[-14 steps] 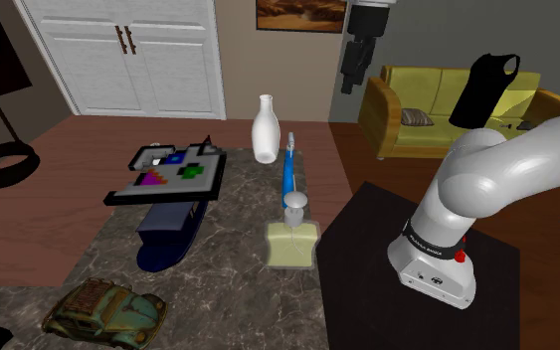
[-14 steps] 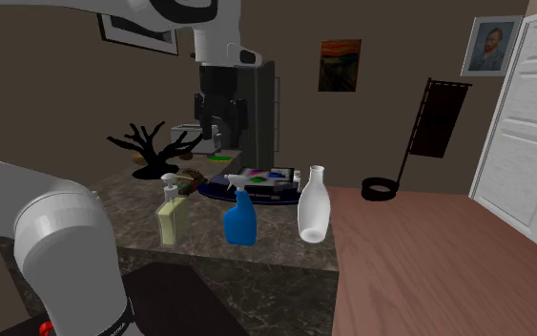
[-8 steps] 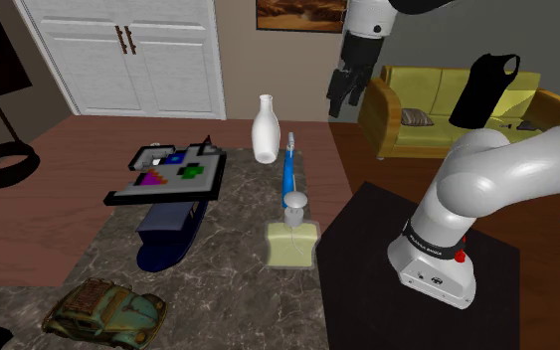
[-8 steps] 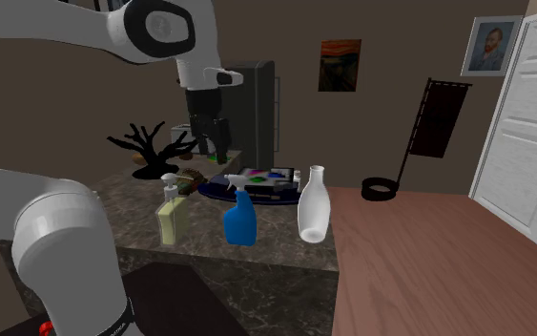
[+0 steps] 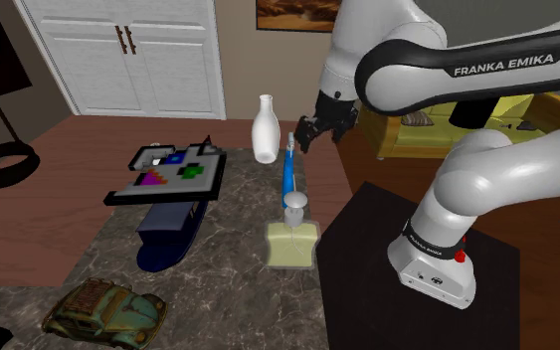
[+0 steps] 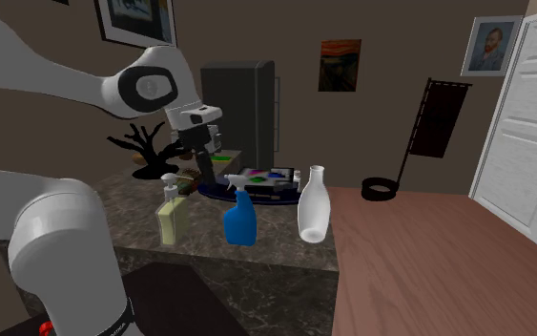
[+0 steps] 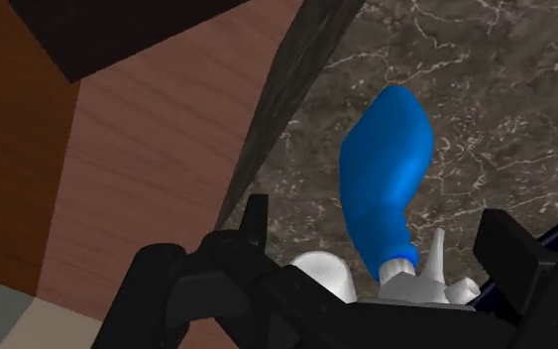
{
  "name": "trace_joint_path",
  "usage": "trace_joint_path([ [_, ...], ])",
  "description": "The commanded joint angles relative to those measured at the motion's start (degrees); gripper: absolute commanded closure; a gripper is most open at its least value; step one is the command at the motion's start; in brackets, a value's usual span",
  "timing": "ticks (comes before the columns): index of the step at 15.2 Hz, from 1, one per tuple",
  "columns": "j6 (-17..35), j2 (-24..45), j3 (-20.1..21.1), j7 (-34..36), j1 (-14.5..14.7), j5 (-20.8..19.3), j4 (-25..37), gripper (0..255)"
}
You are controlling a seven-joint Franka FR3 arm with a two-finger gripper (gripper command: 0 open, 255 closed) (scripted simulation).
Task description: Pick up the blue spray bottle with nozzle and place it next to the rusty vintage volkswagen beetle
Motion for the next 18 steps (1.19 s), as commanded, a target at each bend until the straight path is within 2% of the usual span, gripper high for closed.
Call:
trace_joint_path([
  [1,5.8,2.2,6.3,8.2,-1.8,1.5,-1.6,0],
  [3,11.0,5.6,13.1,16.3,-4.7,2.3,-1.9,0],
  [5,16.0,9.5,20.5,24.8,-9.3,2.2,-1.2,0],
  [8,22.2,15.1,33.3,38.1,-19.7,0.2,1.3,0],
  [14,28.0,18.8,38.2,39.8,-25.3,-1.0,0.5,0],
  [16,30.9,20.7,40.6,40.6,-28.4,-2.0,0.1,0],
  [18,30.9,20.7,40.6,40.5,-28.4,-2.0,0.1,0],
])
